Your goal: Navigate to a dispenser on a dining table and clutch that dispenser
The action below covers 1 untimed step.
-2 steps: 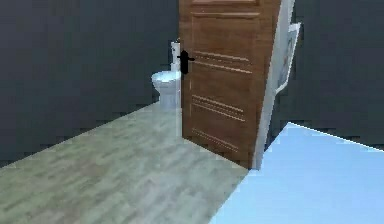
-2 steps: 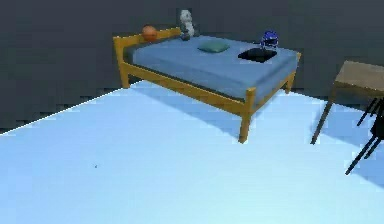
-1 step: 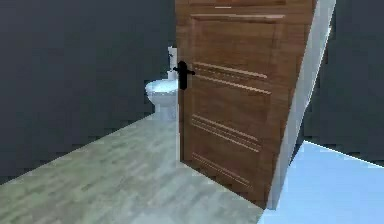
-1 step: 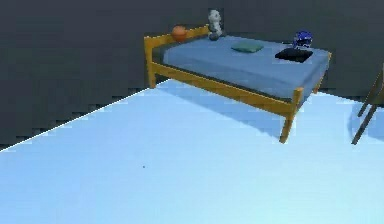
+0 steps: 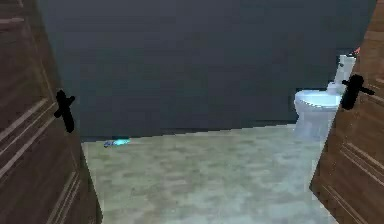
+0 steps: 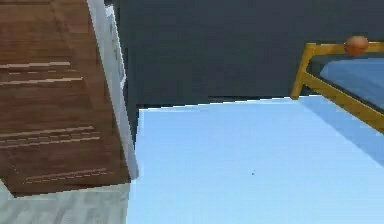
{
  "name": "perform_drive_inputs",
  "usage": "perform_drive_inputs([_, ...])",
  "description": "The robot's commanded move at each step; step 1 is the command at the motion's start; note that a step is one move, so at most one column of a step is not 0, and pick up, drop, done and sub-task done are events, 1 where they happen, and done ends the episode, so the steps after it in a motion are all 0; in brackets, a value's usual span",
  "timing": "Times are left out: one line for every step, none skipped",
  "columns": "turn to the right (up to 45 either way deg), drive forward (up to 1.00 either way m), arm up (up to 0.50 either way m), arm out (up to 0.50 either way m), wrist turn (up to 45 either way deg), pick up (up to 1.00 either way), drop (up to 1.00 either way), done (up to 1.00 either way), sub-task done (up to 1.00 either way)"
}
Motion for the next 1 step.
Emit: perform_drive_inputs([0.0, 1.0, 0.0, 0.0, 0.0, 0.0, 0.0, 0.0, 0.0])
